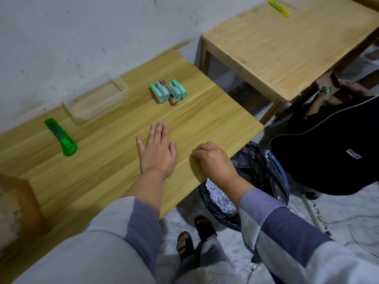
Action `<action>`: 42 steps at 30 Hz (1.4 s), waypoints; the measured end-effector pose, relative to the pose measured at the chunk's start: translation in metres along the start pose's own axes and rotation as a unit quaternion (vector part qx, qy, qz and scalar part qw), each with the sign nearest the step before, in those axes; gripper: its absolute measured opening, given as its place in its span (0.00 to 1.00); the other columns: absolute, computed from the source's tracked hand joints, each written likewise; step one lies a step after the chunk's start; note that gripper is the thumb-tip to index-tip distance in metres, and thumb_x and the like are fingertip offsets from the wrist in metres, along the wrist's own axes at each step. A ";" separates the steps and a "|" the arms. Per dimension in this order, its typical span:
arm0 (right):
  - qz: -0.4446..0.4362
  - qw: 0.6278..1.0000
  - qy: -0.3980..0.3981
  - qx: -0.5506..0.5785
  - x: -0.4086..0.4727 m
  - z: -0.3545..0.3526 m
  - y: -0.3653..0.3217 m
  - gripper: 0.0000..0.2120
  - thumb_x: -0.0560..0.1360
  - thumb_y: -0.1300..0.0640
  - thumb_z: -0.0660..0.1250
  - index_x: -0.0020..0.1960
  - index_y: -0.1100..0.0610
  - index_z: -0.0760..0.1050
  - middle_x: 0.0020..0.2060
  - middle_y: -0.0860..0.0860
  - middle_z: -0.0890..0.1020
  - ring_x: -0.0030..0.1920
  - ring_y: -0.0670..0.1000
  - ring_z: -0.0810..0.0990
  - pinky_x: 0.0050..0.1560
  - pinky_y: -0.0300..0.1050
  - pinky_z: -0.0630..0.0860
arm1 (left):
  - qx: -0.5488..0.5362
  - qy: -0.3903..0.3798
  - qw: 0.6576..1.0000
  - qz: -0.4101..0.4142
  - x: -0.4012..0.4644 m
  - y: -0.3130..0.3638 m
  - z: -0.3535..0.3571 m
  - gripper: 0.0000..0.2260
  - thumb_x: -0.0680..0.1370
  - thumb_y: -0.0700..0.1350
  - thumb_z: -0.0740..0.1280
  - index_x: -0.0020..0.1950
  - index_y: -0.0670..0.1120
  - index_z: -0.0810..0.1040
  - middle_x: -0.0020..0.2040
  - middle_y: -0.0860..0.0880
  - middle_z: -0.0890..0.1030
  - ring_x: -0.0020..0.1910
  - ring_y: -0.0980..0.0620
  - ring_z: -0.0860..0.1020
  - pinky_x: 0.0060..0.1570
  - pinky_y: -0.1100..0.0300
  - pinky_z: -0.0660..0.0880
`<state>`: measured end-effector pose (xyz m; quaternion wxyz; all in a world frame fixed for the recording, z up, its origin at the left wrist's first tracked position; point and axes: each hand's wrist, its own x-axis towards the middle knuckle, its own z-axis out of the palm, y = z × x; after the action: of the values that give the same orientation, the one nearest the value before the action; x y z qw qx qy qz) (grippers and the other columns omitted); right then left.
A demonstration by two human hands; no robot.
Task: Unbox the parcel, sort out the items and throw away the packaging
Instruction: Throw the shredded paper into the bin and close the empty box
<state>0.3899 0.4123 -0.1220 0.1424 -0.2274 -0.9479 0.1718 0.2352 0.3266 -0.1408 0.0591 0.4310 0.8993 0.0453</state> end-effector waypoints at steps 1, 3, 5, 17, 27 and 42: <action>0.017 1.000 0.003 -0.001 -0.003 -0.003 0.003 0.09 0.61 0.70 0.71 0.40 0.63 0.83 0.36 0.56 0.84 0.37 0.58 0.81 0.32 0.43 0.78 | 0.000 -0.001 1.000 0.000 -0.001 0.000 -0.001 0.26 0.81 0.55 0.45 0.78 0.49 0.46 0.79 0.54 0.46 0.77 0.54 0.44 0.73 0.38 0.45; 0.069 0.997 0.026 0.001 -0.009 -0.014 0.016 0.09 0.61 0.73 0.71 0.40 0.65 0.83 0.37 0.59 0.84 0.38 0.60 0.82 0.34 0.49 0.81 | -0.003 -0.001 1.000 0.001 -0.001 0.002 -0.002 0.26 0.81 0.54 0.45 0.78 0.49 0.47 0.79 0.54 0.46 0.77 0.54 0.44 0.73 0.38 0.45; 0.123 0.990 0.066 0.004 -0.021 -0.025 0.032 0.08 0.65 0.74 0.69 0.41 0.65 0.83 0.37 0.61 0.84 0.38 0.61 0.82 0.37 0.50 0.81 | -0.003 -0.002 1.000 0.001 0.000 0.005 -0.002 0.26 0.81 0.54 0.45 0.78 0.49 0.46 0.79 0.54 0.46 0.77 0.54 0.44 0.73 0.38 0.45; 0.304 0.951 0.038 -0.028 -0.071 -0.051 0.093 0.12 0.76 0.65 0.62 0.54 0.60 0.82 0.50 0.59 0.84 0.50 0.61 0.81 0.48 0.51 0.78 | 0.001 -0.009 1.000 0.006 0.009 0.016 0.001 0.26 0.81 0.54 0.44 0.78 0.48 0.44 0.79 0.53 0.45 0.77 0.53 0.43 0.73 0.37 0.44; 0.359 0.933 0.007 -0.013 -0.066 -0.063 0.097 0.14 0.77 0.62 0.59 0.55 0.55 0.81 0.54 0.56 0.82 0.53 0.58 0.79 0.49 0.53 0.79 | -0.005 -0.050 0.999 0.012 0.019 0.018 -0.002 0.26 0.82 0.53 0.45 0.78 0.48 0.44 0.79 0.52 0.43 0.77 0.52 0.41 0.73 0.37 0.41; 0.134 0.987 -0.080 0.040 0.008 -0.096 -0.031 0.12 0.77 0.58 0.60 0.56 0.51 0.79 0.58 0.52 0.81 0.55 0.54 0.79 0.50 0.49 0.78 | -0.173 -0.019 0.981 -0.080 -0.079 -0.034 -0.093 0.22 0.79 0.47 0.61 0.73 0.50 0.64 0.75 0.47 0.63 0.75 0.48 0.59 0.72 0.44 0.57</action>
<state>0.4047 0.4154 -0.0223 0.0513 -0.3320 -0.9094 0.2450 0.2446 0.2402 -0.0484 0.1537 0.3415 0.9082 0.1870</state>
